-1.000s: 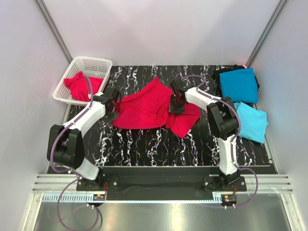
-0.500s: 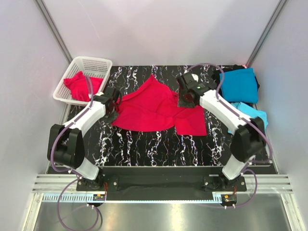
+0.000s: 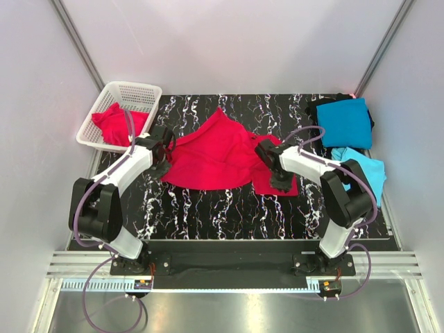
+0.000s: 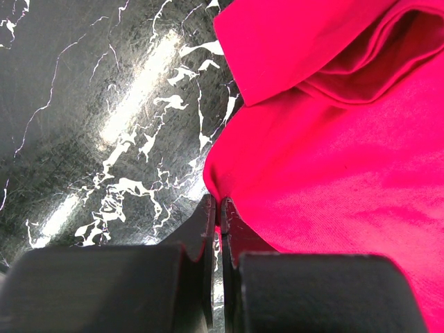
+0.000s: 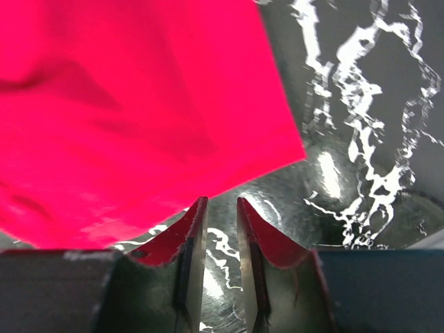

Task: Fold and stack the t-shirts
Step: Flatten the tshirt out

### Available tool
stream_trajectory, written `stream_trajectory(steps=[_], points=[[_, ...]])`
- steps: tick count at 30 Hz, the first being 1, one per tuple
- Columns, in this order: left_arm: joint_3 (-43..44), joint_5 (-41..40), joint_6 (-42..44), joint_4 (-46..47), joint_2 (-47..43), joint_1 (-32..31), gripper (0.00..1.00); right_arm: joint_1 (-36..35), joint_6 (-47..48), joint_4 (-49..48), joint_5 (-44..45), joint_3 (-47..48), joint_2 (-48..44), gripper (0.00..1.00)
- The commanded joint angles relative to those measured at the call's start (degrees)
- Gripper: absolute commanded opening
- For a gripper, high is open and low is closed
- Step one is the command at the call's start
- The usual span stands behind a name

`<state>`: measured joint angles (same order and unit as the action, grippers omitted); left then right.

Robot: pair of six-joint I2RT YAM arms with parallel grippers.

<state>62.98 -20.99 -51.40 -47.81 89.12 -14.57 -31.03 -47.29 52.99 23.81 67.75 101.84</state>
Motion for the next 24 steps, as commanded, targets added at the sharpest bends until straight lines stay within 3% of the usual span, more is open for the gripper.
stream_trajectory(steps=[1,7,10,11,19,24], points=[[0.83,0.34,0.68,1.32,-0.70,-0.20,0.00,-0.26,-5.45,-0.52,4.40,-1.82,-4.63,0.31],[0.30,0.78,0.77,1.76,-0.88,-0.29,0.00,0.44,-5.53,-1.05,4.31,-4.64,-2.62,0.36],[-0.05,0.60,0.86,1.67,-1.32,-0.29,0.00,2.19,-5.45,-1.22,4.75,-5.78,-2.79,0.52],[-0.05,0.52,0.95,1.67,-1.32,-0.29,0.00,2.81,-5.27,-1.31,4.75,-6.04,-3.22,0.53],[0.04,0.52,1.04,1.58,-1.23,-0.29,0.00,11.07,1.48,-3.68,4.67,-6.13,-7.62,0.54],[-0.05,0.43,1.21,1.58,-1.40,-0.29,0.00,12.30,4.66,-9.12,-1.21,-7.79,-7.80,0.52]])
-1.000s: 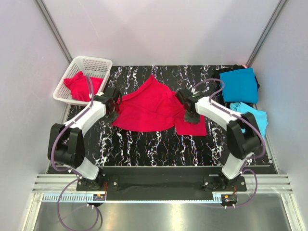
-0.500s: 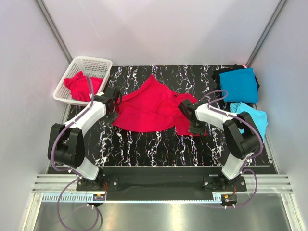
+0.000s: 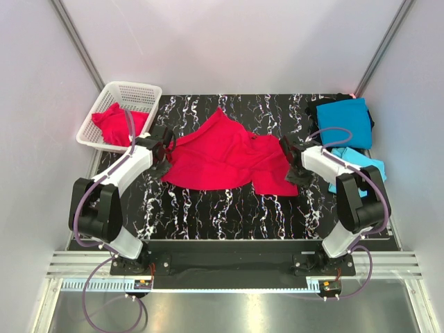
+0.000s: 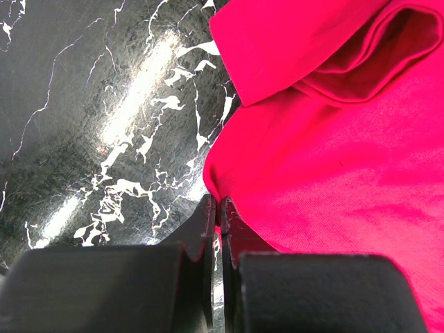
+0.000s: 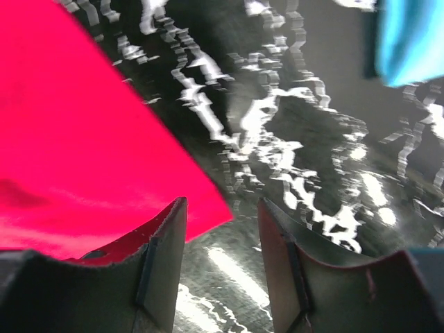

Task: Fold and stack the t-shirts
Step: Flatten the tshirt out

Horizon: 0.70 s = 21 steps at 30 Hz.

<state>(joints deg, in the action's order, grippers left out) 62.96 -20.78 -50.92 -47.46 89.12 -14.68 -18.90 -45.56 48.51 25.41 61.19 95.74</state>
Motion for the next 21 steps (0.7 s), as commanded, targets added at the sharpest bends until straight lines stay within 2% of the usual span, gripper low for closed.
stream_trajectory(steps=[1,3,17,21], points=[[-0.12,0.12,0.73,1.23,-1.41,-0.18,0.00,0.35,3.89,-5.70,-4.21,-1.77,-1.88,0.52],[-0.29,-0.14,0.90,1.14,-1.58,-0.26,0.00,0.35,3.90,-8.34,-8.00,-3.61,-2.58,0.52],[-0.38,-0.06,0.73,1.14,-1.49,-0.18,0.00,1.76,3.20,-12.38,-12.30,-9.76,-4.34,0.51],[-0.38,0.03,0.82,1.14,-1.93,-0.18,0.00,1.84,4.69,-15.11,-15.04,-10.91,-5.56,0.45]])
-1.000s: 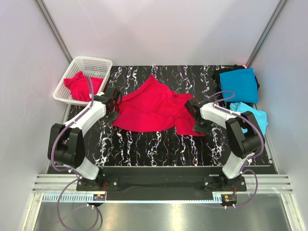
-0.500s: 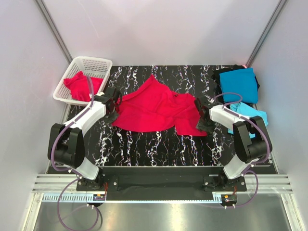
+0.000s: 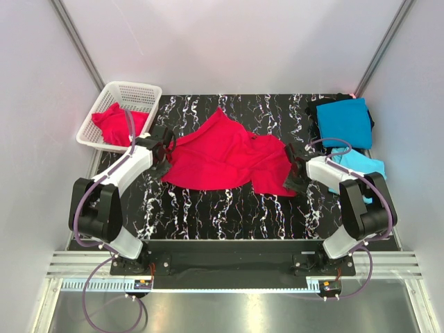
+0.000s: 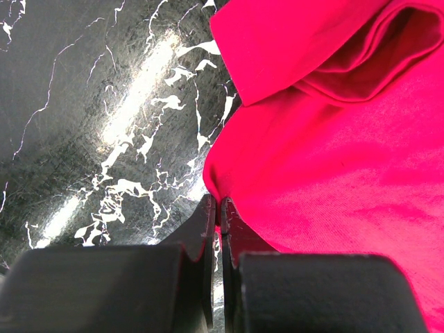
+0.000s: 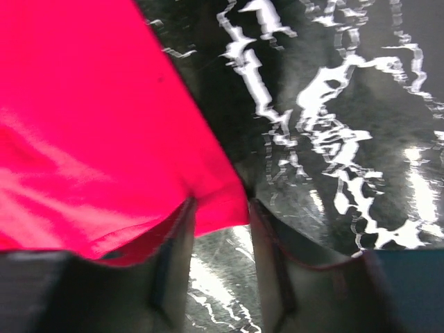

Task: Fold and stack the t-shirts
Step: Flatten the tshirt out

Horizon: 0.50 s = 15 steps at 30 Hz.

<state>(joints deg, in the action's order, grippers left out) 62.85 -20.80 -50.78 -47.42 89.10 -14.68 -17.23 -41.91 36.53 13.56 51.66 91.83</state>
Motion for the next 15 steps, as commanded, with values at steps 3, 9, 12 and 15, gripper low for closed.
stream_trajectory(steps=[3,9,12,15], points=[[-0.27,0.05,0.77,1.10,-2.17,-0.18,0.00,0.45,1.39,-3.05,-3.19,-1.04,-1.92,0.33],[-0.45,-0.12,0.95,0.92,-2.79,-0.18,0.00,0.89,1.92,-2.96,-3.37,-0.95,-1.39,0.00],[-0.62,-0.03,0.95,0.75,-3.05,-0.18,0.00,0.89,2.09,-2.78,-3.10,-0.86,-1.65,0.00],[-0.62,-0.03,0.95,0.75,-3.32,-0.18,0.00,0.97,2.45,-1.73,-2.14,-0.24,-2.53,0.00]])
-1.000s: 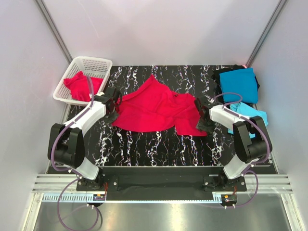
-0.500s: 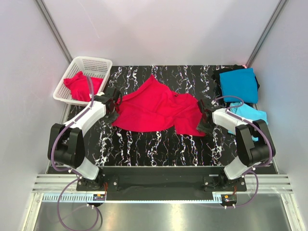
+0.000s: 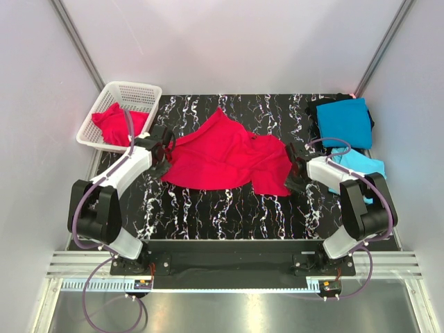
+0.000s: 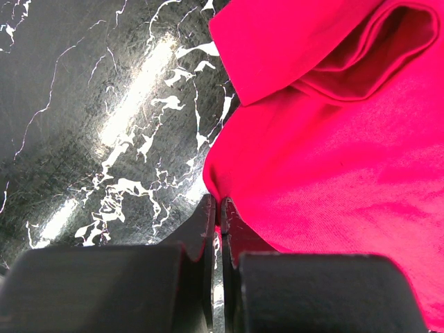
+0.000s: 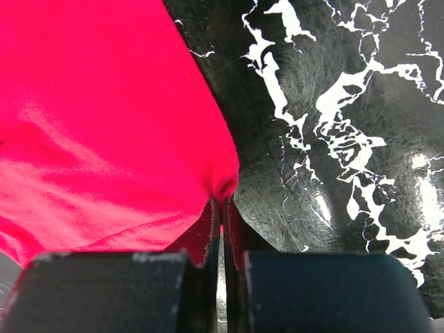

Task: Fold and stack the t-shirts
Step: Flatten the tshirt out

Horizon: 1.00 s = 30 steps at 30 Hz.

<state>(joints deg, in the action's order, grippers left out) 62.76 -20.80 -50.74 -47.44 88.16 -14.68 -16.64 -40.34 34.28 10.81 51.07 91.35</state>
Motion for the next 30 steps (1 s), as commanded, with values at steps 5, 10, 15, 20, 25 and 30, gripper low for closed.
stream_trajectory(steps=[5,10,15,20,25,30], points=[[-0.19,0.23,1.08,0.59,-2.47,-0.18,0.00,0.38,1.31,2.63,2.11,1.84,-4.33,0.00],[0.16,1.11,1.34,0.59,-2.99,-0.18,0.00,0.30,2.46,6.22,4.13,4.82,-7.67,0.00],[0.17,2.25,2.49,0.33,-5.97,-0.70,0.00,0.21,3.60,9.48,5.01,7.55,-11.54,0.00],[0.25,2.07,4.33,-0.55,-10.19,-1.67,0.00,0.21,5.26,12.47,5.89,10.01,-15.93,0.00],[2.18,4.96,7.67,-0.99,-14.33,-2.02,0.00,0.21,8.08,15.72,6.33,15.88,-19.63,0.00],[6.05,6.12,11.27,-2.92,-17.31,-2.11,0.00,0.21,10.72,20.20,8.17,22.93,-22.35,0.00]])
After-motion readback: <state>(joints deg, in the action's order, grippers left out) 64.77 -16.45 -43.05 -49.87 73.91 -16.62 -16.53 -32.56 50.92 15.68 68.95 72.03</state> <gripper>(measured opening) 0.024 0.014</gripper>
